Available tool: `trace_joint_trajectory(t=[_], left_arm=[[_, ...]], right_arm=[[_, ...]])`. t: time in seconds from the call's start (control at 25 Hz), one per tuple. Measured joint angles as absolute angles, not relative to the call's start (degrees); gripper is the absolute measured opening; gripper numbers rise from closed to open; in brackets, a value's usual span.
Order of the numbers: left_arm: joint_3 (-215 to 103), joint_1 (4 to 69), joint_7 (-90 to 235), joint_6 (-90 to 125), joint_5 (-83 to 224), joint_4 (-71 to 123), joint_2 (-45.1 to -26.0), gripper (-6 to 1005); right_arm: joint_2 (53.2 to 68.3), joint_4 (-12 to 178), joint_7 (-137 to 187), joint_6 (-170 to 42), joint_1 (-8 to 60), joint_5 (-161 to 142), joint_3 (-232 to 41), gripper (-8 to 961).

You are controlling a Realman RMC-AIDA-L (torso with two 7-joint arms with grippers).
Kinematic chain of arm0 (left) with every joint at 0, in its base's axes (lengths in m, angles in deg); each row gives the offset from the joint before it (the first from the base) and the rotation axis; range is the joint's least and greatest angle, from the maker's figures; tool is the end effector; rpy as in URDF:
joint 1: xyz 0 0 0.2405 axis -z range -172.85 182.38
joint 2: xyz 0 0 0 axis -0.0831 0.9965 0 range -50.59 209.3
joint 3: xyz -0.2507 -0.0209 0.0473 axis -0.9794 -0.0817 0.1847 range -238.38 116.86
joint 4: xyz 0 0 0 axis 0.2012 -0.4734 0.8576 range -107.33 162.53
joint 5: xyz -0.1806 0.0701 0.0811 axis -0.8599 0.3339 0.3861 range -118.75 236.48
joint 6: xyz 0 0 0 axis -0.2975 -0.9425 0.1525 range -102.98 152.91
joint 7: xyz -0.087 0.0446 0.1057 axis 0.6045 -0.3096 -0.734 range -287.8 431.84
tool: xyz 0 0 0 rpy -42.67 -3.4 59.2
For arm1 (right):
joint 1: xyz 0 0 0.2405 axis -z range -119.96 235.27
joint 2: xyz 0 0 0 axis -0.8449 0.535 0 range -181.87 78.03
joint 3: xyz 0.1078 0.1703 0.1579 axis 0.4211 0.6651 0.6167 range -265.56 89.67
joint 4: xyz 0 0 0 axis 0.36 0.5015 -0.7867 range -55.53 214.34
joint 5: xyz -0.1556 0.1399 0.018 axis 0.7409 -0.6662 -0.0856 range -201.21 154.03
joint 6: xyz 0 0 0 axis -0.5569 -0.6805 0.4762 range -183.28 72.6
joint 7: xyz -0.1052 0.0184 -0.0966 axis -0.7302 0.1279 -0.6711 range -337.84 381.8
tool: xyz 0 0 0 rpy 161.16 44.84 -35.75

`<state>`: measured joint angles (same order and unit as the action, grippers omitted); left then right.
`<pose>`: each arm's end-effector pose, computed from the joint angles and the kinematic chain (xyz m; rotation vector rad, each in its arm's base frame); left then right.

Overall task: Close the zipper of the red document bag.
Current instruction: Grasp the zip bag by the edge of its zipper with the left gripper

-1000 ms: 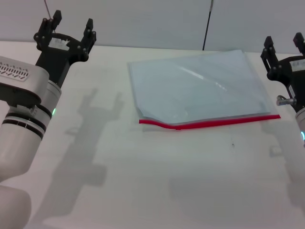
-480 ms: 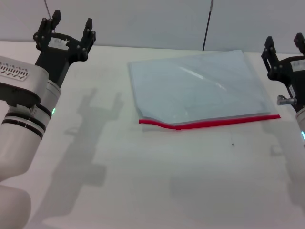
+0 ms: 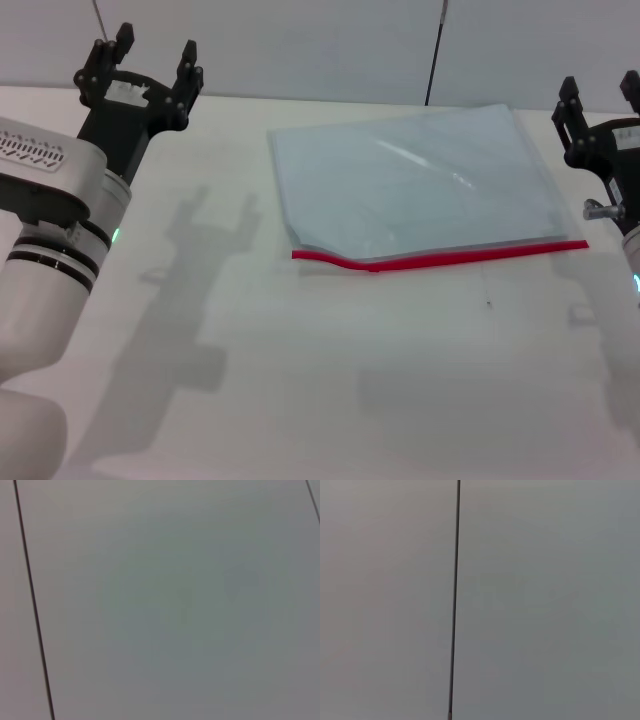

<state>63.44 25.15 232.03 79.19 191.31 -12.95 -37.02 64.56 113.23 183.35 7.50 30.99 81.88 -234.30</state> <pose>-0.2414 0.3630 -0.0123 -1.5825 -0.2888 -0.6815 0.2484 0.3526 -0.0417 -1.5810 0.4350 0.7202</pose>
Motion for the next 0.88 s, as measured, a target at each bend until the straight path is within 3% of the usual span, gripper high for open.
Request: trace_joint_trajectory(t=[0.4, 0.56, 0.88], left_arm=[[65.33, 23.68, 226.57, 72.25, 191.29, -21.06, -36.47, 695], [63.92, 21.66, 218.86, 59.25, 190.77, -32.24, -34.82, 691], [56.10, 19.70, 209.23, 28.44, 191.15, -48.24, -33.59, 685]], right_arm=[[64.40, 113.14, 183.35, 7.43, 31.30, 81.88, -234.24, 668], [64.34, 113.15, 183.35, 7.41, 31.37, 81.57, -234.09, 668], [64.36, 113.07, 183.35, 6.72, 31.09, 79.59, -234.34, 669]])
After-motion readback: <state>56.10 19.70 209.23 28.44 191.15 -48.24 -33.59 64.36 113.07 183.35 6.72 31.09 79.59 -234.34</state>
